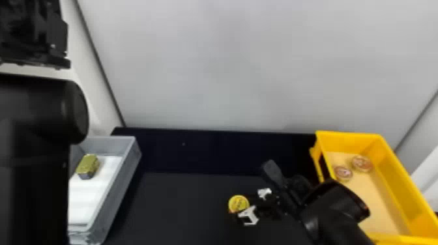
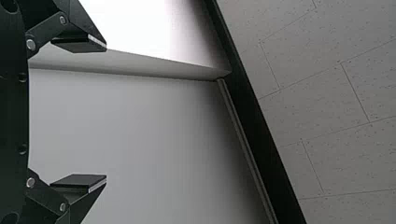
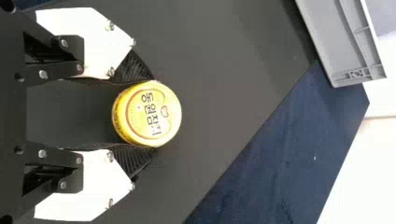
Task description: Pick up the round yellow can and place it in the yellow rectangular box
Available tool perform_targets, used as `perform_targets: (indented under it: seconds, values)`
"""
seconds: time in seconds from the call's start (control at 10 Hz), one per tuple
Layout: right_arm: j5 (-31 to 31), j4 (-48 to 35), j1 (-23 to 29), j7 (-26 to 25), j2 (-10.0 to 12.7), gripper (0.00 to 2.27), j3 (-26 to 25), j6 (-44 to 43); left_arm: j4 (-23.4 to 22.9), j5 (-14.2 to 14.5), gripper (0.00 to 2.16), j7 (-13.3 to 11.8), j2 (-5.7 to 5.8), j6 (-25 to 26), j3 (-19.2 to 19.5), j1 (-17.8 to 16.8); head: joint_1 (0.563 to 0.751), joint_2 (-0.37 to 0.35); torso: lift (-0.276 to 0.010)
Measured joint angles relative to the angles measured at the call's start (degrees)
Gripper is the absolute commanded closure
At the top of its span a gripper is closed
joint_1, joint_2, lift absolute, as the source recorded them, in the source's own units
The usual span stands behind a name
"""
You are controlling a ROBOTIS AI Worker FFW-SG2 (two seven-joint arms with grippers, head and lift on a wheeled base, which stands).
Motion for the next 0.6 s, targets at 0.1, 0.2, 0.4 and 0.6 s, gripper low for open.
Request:
perform_targets:
  seconds: [0.1, 0.2, 0.4, 0.6]
  values:
    - [0.66, -6.39, 1.9, 1.52, -1.06, 0.7, -0.7, 3.15, -0.47, 0.0, 0.26, -0.04, 0.15, 0.66, 0.03, 0.09, 0.663, 0.054, -0.01]
    - [1.64, -13.79, 3.99, 3.41, -2.15, 0.7, -2.15, 6.71, -1.0, 0.0, 0.27, -0.05, 0.38, 1.4, 0.15, 0.23, 0.663, 0.054, -0.01]
    - [3.32, -28.52, 6.79, 6.4, -4.29, 0.7, -5.38, 13.25, -1.98, 0.0, 0.27, -0.13, 1.06, 2.67, 0.6, 0.63, 0.663, 0.054, -0.01]
    - [5.19, -40.02, 6.2, 8.16, -7.79, 0.7, -8.73, 18.05, -2.35, 0.0, 0.26, -0.25, 1.77, 3.36, 0.65, 0.68, 0.663, 0.054, -0.01]
